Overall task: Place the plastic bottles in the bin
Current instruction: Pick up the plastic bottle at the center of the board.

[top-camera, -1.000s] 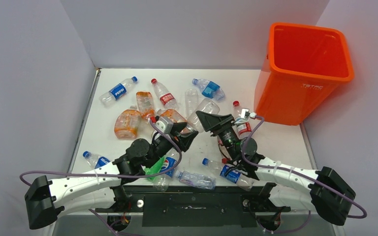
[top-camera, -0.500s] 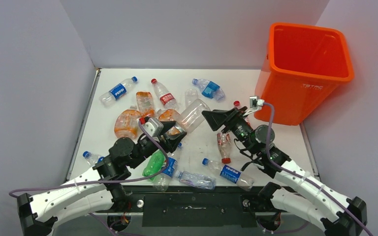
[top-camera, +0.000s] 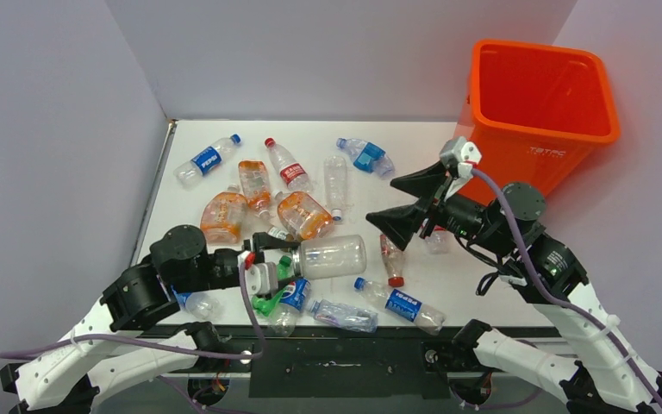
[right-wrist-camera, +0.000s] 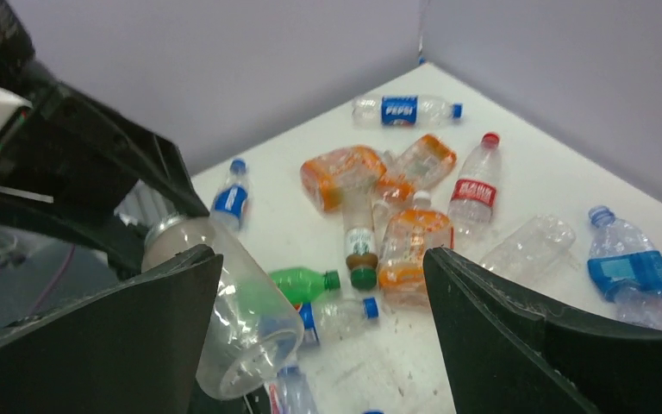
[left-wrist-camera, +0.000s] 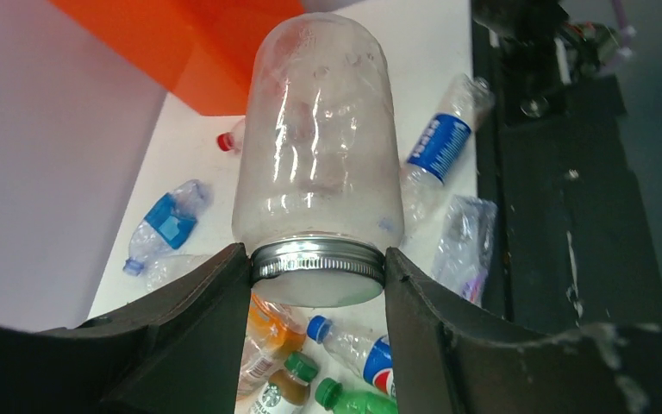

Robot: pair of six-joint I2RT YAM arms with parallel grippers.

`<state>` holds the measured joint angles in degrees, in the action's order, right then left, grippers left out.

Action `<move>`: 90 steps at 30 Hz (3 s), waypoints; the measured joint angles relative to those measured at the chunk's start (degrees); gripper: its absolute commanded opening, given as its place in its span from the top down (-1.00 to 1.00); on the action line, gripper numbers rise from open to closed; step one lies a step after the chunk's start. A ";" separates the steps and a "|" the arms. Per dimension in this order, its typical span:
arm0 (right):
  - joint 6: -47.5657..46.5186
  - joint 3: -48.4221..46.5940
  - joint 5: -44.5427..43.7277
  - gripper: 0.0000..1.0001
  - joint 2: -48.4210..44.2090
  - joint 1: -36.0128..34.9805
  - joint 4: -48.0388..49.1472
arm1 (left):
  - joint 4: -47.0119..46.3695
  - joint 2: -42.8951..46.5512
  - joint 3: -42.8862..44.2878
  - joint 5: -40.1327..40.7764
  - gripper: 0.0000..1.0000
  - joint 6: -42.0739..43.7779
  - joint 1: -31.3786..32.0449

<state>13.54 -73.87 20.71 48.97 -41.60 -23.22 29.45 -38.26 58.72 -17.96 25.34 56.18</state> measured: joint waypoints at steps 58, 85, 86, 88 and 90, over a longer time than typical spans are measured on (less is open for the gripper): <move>-13.99 9.64 9.53 -0.79 19.04 -19.63 -6.67 | 28.04 -13.66 11.23 0.66 1.00 26.38 10.10; -17.09 5.66 13.22 -0.79 4.74 -19.15 -12.76 | 25.16 -9.16 13.92 -12.57 1.00 22.25 9.42; -17.20 5.62 13.20 -0.79 5.38 -19.21 -13.14 | 25.35 -9.70 14.56 -12.81 1.00 22.27 9.42; -17.25 5.60 13.20 -0.79 6.91 -19.30 -13.66 | 25.83 -10.73 15.47 -13.03 1.00 22.34 9.42; -17.27 5.60 13.18 -0.79 8.24 -19.45 -13.84 | 26.67 -11.82 16.28 -13.00 1.00 22.58 9.42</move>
<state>-3.73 -68.27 33.89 57.21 -61.06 -37.06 56.12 -50.09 75.00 -30.96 47.92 65.60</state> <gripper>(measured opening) 0.897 0.504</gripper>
